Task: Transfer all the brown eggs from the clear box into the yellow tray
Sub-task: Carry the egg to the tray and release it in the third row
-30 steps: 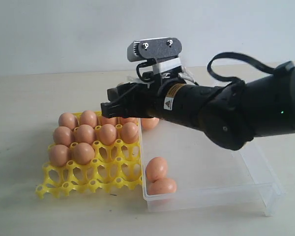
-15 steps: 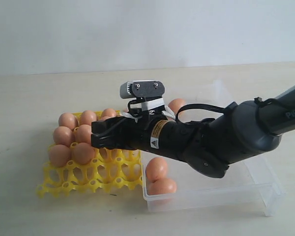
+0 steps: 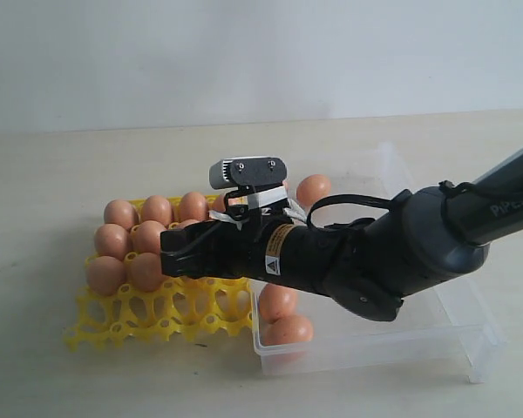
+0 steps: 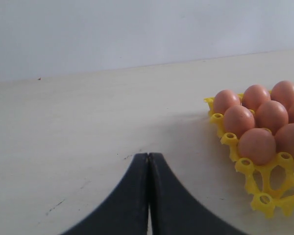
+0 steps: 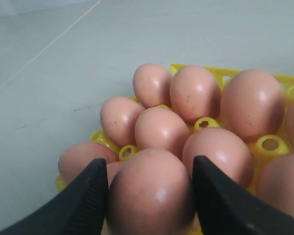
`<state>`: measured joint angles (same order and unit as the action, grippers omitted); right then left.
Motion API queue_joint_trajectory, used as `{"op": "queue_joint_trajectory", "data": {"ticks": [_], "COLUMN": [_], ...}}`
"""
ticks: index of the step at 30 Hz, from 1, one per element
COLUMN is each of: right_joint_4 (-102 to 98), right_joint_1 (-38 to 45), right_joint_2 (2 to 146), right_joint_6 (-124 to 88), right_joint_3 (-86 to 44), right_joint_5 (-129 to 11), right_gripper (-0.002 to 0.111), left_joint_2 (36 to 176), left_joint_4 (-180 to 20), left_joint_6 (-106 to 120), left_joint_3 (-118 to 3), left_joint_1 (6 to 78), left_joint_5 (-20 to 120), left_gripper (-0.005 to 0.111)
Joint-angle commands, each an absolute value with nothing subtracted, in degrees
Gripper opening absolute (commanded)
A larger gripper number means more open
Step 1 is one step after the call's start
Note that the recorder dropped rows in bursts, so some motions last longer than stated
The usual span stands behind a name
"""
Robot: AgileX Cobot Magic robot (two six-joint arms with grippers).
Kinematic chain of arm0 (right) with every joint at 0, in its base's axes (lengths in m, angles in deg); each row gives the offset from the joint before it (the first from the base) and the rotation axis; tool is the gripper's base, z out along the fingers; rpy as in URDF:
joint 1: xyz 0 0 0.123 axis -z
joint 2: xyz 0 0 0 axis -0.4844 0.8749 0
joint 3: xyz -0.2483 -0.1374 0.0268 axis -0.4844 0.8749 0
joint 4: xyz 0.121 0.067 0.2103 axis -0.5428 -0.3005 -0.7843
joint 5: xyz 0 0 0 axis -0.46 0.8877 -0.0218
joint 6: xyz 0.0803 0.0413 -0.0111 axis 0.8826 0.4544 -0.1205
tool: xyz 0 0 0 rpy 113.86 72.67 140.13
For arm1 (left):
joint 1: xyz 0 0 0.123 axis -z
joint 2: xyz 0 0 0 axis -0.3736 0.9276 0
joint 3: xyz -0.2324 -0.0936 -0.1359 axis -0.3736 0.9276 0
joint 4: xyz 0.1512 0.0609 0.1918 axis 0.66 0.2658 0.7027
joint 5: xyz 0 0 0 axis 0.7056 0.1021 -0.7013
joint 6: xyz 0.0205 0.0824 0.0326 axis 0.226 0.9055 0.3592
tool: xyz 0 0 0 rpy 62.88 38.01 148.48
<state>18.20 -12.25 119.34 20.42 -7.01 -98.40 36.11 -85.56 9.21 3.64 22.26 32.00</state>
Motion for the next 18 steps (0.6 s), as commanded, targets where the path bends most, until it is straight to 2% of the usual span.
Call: {"op": "queue_joint_trajectory", "data": {"ticks": [1, 4, 9, 12, 14, 18], "right_joint_4": [18.4, 18.4, 18.1, 21.6, 24.1, 20.8], "right_joint_1": [-12.4, -12.4, -12.4, -12.4, -12.4, -12.2], "right_joint_2": [119.2, 119.2, 118.3, 112.5, 106.0, 92.7], "right_joint_6": [20.3, 20.3, 20.6, 24.1, 27.2, 27.6], "right_joint_3": [-7.0, -7.0, -7.0, -7.0, -7.0, -8.6], "right_joint_5": [-99.1, -99.3, -98.7, -94.4, -86.1, -54.2], "right_gripper": [0.06, 0.064, 0.06, 0.049, 0.038, 0.009], "left_joint_2": [36.3, 36.3, 36.3, 36.3, 36.3, 36.3], "left_joint_4": [-85.8, -85.8, -85.8, -85.8, -85.8, -85.8], "left_joint_6": [9.0, 9.0, 9.0, 9.0, 9.0, 9.0], "left_joint_3": [3.4, 3.4, 3.4, 3.4, 3.4, 3.4], "left_joint_1": [22.6, 22.6, 22.6, 22.6, 22.6, 22.6], "left_joint_5": [32.2, 32.2, 32.2, 32.2, 32.2, 32.2], "left_gripper": [0.0, 0.0, 0.0, 0.0, 0.0, 0.0]}}
